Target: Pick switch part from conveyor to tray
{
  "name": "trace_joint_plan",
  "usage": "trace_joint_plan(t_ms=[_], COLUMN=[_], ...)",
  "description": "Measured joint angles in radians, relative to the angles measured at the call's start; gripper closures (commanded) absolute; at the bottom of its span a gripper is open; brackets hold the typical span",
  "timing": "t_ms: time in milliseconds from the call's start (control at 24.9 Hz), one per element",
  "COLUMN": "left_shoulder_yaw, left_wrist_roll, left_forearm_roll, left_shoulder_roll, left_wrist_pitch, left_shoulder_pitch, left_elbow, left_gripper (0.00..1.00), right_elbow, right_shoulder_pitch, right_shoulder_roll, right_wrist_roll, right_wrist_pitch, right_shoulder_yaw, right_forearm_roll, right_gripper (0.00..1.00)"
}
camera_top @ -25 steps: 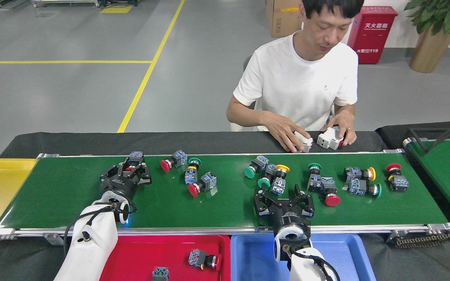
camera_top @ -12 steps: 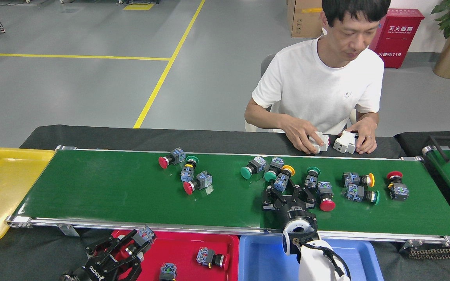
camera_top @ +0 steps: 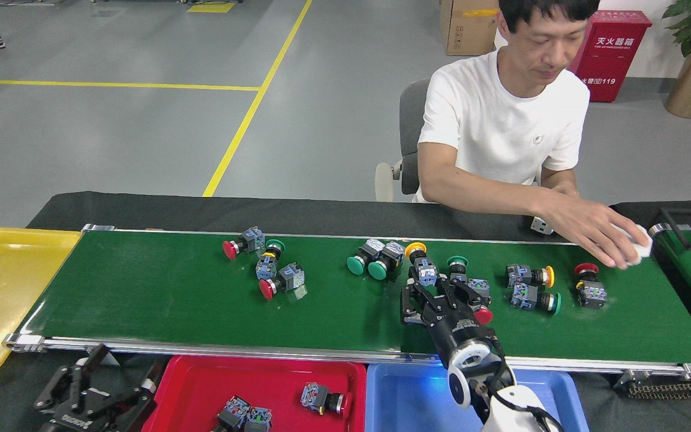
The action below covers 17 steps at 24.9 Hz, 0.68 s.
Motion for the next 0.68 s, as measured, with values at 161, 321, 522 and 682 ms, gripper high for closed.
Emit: trace_joint_plan(t_ms=[161,321,522,682], left_shoulder_yaw=[-0.016,-0.045,-0.201,-0.293], left_wrist_roll=[0.001,-0.105,-0.209,-0.222], left_forearm_roll=[0.006,0.035,0.036,0.036], left_shoulder_roll=[0.069,0.128,0.132,0.132], left_wrist_pitch=[-0.032,-0.204,-0.261,-0.267], left_shoulder_pitch=[-0.031,-0.171,-0.423,-0.524], left_elbow=[0.011,0.116,0.337,0.478], left_gripper=[0.0,0.0,0.0,0.0], right_elbow=[-0.048,-0.077,-0.098,-0.101], right_shoulder_pitch=[0.08,0.094,0.076,0.054], right_shoulder_roll=[0.005,0.018,0.023,0.045], right_wrist_roll=[0.05,0.117,0.131,0.134], right_wrist_pitch=[-0.159,-0.206,-0.219,-0.209], right_shoulder_yaw=[0.026,0.067,0.061,-0.069], right_forearm_roll=[0.001,0.001,0.0,-0.001], right_gripper=[0.04,0.03,0.03,0.05])
